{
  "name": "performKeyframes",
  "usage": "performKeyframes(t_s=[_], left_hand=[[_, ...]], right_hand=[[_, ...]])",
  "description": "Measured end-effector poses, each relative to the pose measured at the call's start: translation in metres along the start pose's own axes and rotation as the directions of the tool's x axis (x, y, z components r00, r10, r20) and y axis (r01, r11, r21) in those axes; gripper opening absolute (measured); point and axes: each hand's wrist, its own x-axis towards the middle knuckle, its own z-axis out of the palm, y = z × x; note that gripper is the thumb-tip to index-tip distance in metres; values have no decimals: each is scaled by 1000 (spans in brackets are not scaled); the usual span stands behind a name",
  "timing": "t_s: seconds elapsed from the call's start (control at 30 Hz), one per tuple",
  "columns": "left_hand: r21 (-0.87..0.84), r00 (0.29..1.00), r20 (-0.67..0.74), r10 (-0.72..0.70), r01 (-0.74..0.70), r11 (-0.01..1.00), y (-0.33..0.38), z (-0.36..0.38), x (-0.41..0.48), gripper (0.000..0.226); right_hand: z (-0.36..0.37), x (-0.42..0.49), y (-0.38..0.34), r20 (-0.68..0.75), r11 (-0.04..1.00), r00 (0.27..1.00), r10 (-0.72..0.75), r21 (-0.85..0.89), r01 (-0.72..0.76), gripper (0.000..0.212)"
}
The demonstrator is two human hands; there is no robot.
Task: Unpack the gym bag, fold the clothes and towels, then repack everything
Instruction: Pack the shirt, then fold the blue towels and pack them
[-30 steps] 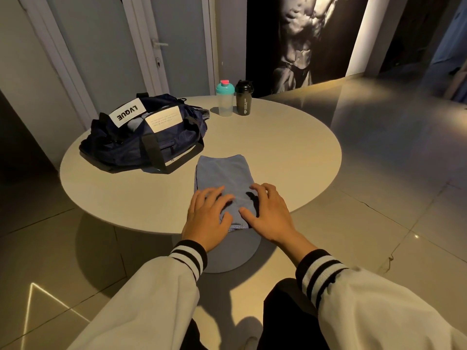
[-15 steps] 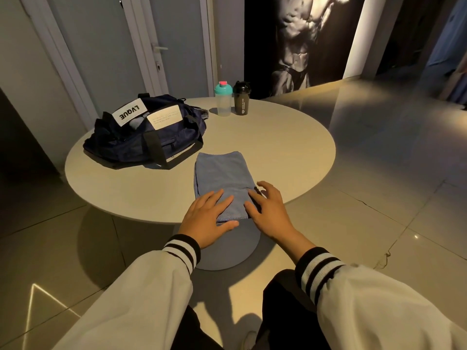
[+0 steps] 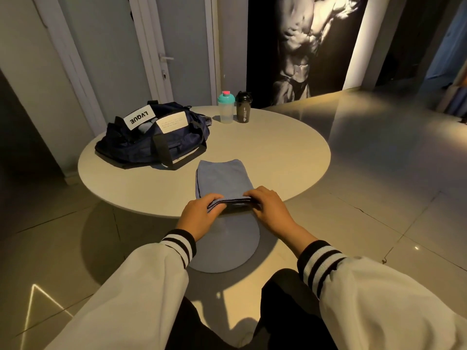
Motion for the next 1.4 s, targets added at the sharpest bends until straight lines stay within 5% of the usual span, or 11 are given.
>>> performKeyframes(t_s=[0.23,0.4,0.57,0.73,1.0,1.1,1.2,1.4], left_hand=[[-275,980,-131,-151,111,955,12,-25,20,26],[-304,993,5,-122,118,945,-3,-33,37,50],[-444,972,-33,-231,193,875,-15,-21,68,31],[-479,941,-141,-307,207,853,-24,-6,103,28],[-505,944,-159,-290,175,845,-38,8,109,68],[-424,930,-225,-292,177,888,-41,8,108,59],[-382,920,-265,-290,176,907,-46,8,109,43],[-329,944,-207,-258,181,927,-51,9,112,20]], right_hand=[[-17,33,-29,-70,972,994,81,228,-63,13],[-11,63,-29,-127,947,968,215,270,-175,7],[-3,93,-19,-130,907,941,312,336,-254,25],[10,110,-3,52,735,934,355,601,-313,54],[40,114,20,-134,884,946,294,414,-217,29],[40,110,22,-82,883,949,303,398,-248,25],[39,106,22,31,876,953,301,387,-289,45],[42,102,17,-90,918,947,308,290,-271,34]])
